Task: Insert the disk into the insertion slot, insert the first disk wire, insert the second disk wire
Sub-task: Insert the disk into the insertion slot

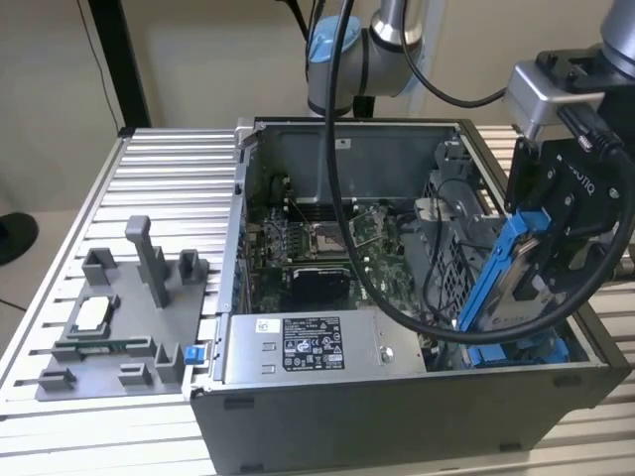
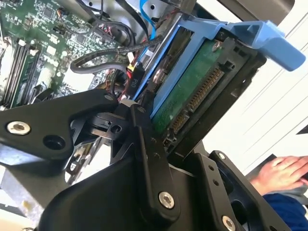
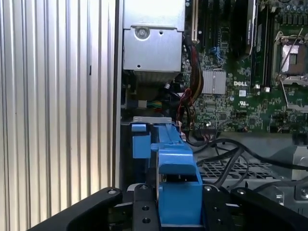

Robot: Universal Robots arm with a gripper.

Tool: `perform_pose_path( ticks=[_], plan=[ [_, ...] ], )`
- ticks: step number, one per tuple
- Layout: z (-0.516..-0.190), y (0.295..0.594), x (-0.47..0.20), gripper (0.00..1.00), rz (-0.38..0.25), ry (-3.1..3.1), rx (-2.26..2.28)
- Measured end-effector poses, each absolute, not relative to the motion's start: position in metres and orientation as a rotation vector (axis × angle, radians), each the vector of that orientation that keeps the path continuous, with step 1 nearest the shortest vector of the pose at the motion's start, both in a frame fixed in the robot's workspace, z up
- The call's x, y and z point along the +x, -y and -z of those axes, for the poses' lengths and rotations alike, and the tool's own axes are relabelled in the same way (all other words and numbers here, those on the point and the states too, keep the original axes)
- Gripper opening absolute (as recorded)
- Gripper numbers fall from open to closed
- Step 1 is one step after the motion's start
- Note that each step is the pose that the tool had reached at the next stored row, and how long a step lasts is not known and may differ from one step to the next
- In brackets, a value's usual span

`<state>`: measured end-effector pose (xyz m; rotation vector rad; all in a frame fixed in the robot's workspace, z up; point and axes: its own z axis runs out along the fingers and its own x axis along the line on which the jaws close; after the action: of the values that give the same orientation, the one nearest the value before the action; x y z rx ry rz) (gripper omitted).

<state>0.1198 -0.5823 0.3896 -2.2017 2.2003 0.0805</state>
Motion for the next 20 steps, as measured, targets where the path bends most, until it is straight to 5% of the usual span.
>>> perform_pose_path(
  ticks=[11, 12, 20],
  plan=[
    [-0.377, 0.582, 0.120, 0.00, -0.082, -2.200, -2.201],
    [-0.377, 0.582, 0.120, 1.00, -0.082, -2.200, -2.201],
    [-0.393, 0.582, 0.120, 1.00, -0.088, -2.201, -2.202]
  ],
)
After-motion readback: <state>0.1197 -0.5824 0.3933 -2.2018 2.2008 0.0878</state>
